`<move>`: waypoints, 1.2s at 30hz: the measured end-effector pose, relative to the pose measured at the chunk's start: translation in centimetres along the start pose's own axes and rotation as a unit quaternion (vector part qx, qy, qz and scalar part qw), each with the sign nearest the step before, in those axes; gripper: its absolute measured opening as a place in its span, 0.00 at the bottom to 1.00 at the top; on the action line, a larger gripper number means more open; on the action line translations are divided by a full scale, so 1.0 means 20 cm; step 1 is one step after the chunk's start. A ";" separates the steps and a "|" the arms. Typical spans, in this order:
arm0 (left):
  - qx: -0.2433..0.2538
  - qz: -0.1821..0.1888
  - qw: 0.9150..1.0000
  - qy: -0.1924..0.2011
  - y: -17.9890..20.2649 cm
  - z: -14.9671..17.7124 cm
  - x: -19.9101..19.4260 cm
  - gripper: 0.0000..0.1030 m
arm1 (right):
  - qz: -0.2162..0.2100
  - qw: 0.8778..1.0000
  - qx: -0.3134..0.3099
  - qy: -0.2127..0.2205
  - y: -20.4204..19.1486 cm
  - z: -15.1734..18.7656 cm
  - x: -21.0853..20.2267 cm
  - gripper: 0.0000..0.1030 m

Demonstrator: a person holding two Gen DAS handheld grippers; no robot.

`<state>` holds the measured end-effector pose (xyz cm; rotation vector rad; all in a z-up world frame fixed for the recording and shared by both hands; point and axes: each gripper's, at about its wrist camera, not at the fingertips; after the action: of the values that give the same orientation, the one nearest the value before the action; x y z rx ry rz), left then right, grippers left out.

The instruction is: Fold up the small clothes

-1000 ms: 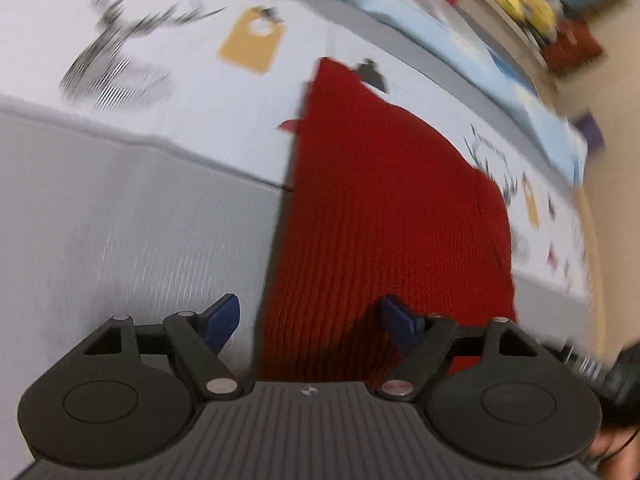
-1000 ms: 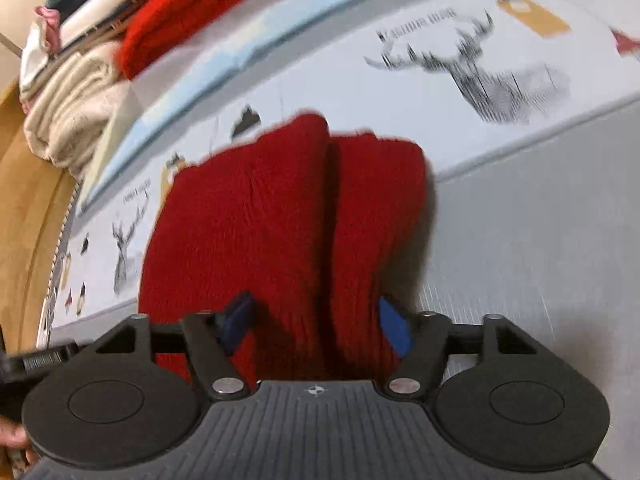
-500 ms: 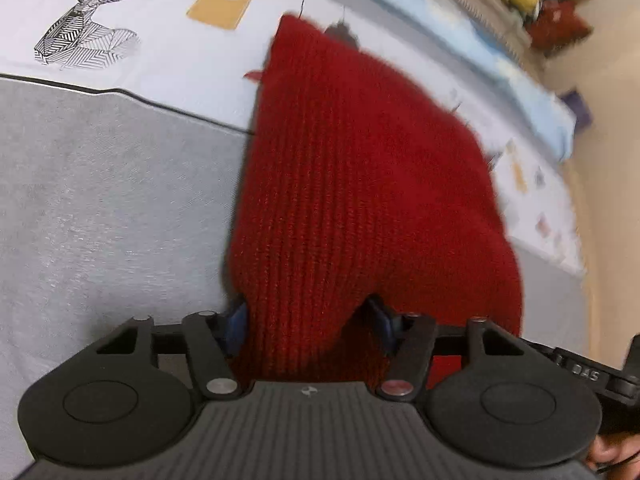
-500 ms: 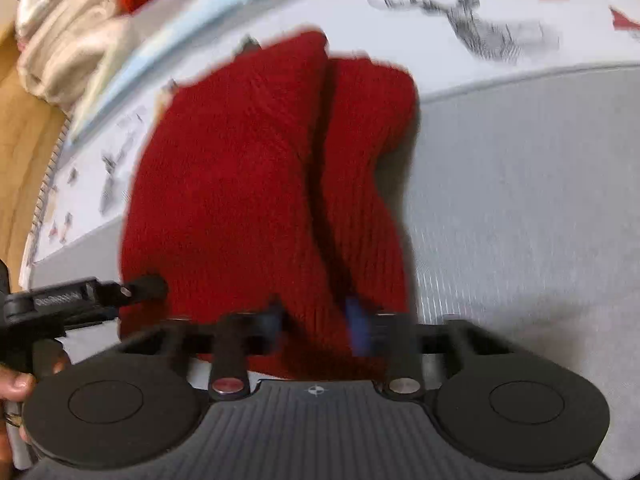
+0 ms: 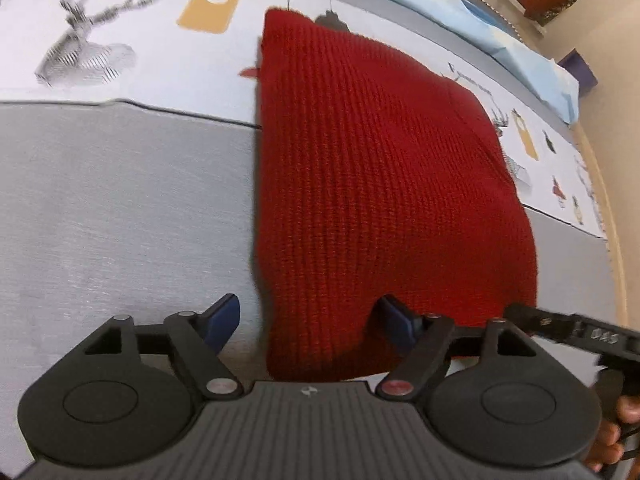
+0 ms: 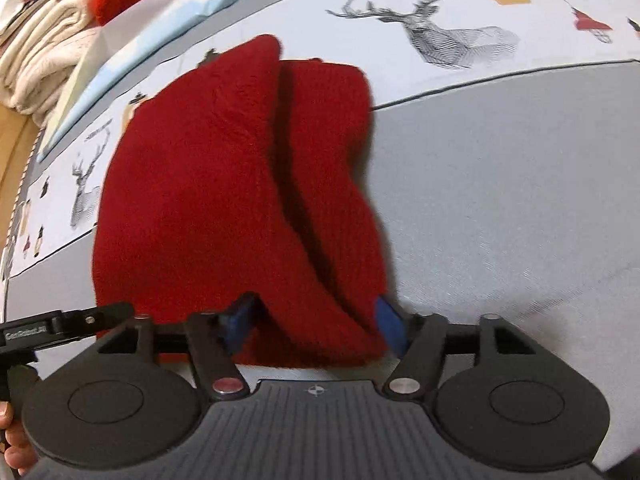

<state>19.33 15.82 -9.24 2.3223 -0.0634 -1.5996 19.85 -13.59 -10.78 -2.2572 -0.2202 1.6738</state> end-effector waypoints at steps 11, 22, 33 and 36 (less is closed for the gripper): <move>0.068 -0.035 0.980 0.184 0.16 0.28 -0.56 0.90 | 0.024 0.958 -0.116 0.260 -0.12 0.23 -0.61 0.96; 0.063 -0.044 0.967 0.243 0.25 0.91 -0.71 1.00 | 0.022 0.945 -0.116 0.304 -0.09 0.80 -0.80 0.99; 0.078 -0.099 0.970 0.210 0.31 0.88 -0.52 0.99 | 0.055 0.955 -0.136 0.256 -0.15 0.77 -0.61 0.99; 0.070 -0.096 0.970 0.211 0.30 0.85 -0.52 0.99 | 0.050 0.955 -0.147 0.251 -0.18 0.79 -0.59 0.99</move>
<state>0.67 8.40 -3.68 2.8026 0.1543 -1.1745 1.46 -11.35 -2.96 -2.8707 -0.2468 1.1059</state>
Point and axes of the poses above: each gripper's, at about its wrist camera, not at the fingertips, and x roughly the way its jaws point, y to its right, z to its underside
